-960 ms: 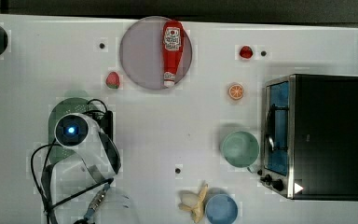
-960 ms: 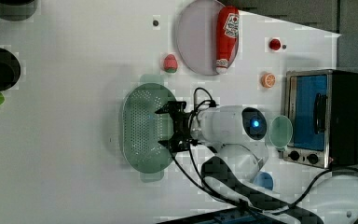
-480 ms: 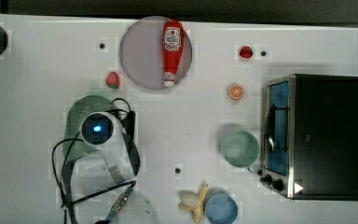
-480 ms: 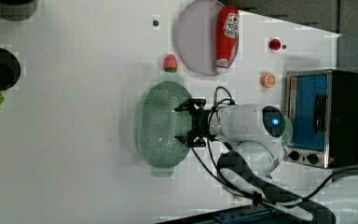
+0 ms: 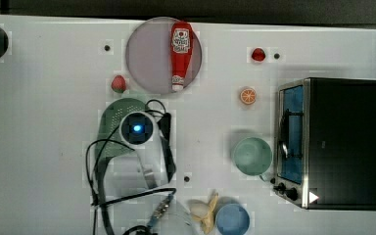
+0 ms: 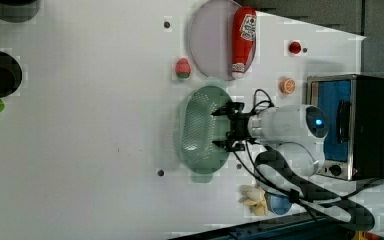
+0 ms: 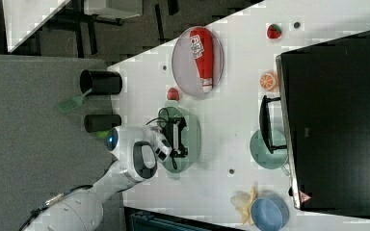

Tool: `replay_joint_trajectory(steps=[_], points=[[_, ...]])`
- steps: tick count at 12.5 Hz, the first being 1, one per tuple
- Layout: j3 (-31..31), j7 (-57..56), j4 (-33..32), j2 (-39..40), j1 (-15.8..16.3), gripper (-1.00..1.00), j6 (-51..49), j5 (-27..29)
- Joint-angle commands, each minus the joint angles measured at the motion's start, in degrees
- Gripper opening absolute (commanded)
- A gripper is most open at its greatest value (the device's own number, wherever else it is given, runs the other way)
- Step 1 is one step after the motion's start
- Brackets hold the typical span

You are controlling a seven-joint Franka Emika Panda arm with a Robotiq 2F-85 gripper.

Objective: Drag strainer left to right.

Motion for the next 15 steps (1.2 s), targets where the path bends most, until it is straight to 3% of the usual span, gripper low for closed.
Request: replay_joint_trajectory(steps=[1,6,15], points=[[-2.34,-6.69,-1.79,-1.94,-2.69,1.0,0.51,0.95],[-7.65,-16.34,-2.28,-2.51,-3.75,1.0,0.83,0.95],[-17.68,-23.91,-2.28,-2.74,-4.11,1.0,1.17,0.95]])
